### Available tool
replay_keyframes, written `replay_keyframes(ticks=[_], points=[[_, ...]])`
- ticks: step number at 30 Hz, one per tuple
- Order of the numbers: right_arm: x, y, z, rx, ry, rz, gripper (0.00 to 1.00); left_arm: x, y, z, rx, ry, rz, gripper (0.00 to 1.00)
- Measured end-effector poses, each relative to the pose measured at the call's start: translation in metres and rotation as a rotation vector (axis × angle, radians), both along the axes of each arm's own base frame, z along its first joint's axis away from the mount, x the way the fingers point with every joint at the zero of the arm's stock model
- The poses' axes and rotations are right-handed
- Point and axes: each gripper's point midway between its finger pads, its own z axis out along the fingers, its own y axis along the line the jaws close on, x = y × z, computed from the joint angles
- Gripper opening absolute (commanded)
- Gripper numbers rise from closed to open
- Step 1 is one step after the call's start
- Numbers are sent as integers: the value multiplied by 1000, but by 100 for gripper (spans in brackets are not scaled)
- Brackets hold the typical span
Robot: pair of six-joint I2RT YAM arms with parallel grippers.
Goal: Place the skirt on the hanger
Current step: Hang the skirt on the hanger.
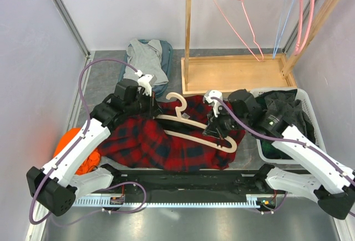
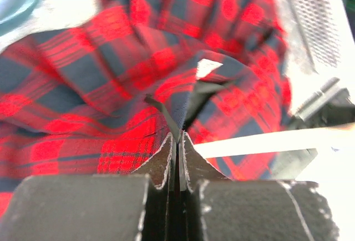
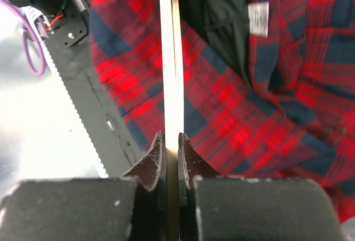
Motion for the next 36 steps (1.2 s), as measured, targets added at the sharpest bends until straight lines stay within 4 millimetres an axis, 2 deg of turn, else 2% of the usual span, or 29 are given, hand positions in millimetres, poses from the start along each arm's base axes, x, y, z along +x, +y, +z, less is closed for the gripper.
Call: replay_keyframes(ticks=[6,7,8,11,14,20,25,29,36], points=[[12,22,-14,20,-37,18,0,-12,-16,15,-61,-37,-104,2],[14,27,-20,32,-44,11,0,-12,-18,16,-65,-40,-109,6],[14,31,-27,42,-45,4,0,-12,-18,16,-66,-41,-111,25],[15,41,-49,67,-41,-27,0,-10,-19,16,-65,-42,-105,54],[14,45,-65,103,-34,-68,0,1,-10,9,-25,-44,-42,67],[17,47,-78,204,-45,-154,0,6,-5,9,3,-53,14,72],[21,50,-67,289,-71,-194,0,10,9,19,26,-97,89,73],[26,49,-54,339,-107,-220,0,6,24,40,14,-167,142,75],[24,43,-27,409,-161,-223,0,-7,37,92,-60,-304,169,78]])
